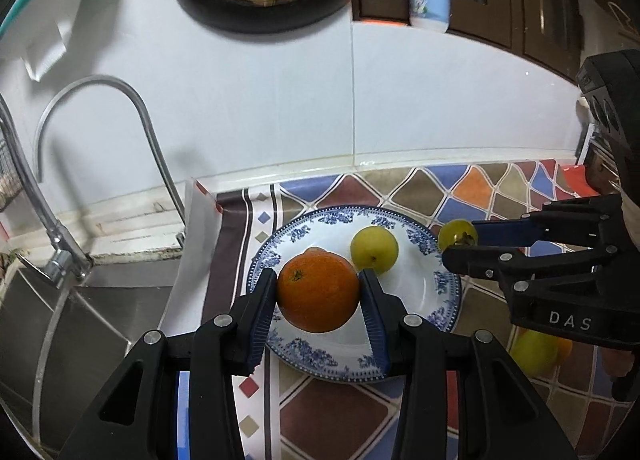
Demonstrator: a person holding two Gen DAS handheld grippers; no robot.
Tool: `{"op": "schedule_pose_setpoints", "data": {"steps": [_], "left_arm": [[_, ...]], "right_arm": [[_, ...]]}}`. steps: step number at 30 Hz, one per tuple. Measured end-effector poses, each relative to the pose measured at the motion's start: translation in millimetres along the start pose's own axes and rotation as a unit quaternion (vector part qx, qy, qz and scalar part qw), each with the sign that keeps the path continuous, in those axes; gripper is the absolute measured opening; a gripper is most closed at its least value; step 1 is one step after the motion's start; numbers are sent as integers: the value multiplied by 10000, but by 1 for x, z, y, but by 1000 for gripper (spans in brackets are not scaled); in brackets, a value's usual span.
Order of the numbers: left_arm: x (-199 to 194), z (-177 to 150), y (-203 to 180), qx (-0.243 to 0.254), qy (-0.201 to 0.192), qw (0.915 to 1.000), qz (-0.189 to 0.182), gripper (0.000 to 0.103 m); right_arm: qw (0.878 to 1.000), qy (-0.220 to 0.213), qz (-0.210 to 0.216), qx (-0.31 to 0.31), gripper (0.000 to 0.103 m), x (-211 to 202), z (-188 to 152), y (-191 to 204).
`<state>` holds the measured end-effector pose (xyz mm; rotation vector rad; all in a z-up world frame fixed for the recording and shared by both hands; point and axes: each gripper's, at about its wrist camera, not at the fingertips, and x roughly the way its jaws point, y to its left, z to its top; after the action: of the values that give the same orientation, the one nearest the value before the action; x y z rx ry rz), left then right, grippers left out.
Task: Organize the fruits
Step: 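Carry the orange and green tomato over the plate and release both, then move both tools back toward the fruits beside the plate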
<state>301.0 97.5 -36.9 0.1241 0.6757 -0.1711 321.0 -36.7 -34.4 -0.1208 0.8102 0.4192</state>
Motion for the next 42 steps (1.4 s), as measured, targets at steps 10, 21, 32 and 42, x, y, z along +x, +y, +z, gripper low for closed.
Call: {"op": "schedule_pose_setpoints", "data": {"steps": [10, 21, 32, 42], "left_arm": [[53, 0, 4, -9, 471, 9988, -127, 42], [95, 0, -1, 99, 942, 9954, -166, 42], [66, 3, -2, 125, 690, 9975, 23, 59], [-7, -3, -12, 70, 108, 9997, 218, 74]], "right_arm": [[9976, 684, 129, 2, 31, 53, 10, -20], [9918, 1250, 263, 96, 31, 92, 10, -36], [9947, 1012, 12, 178, 47, 78, 6, -38], [9984, -55, -530, 200, 55, -2, -6, -27]]}}
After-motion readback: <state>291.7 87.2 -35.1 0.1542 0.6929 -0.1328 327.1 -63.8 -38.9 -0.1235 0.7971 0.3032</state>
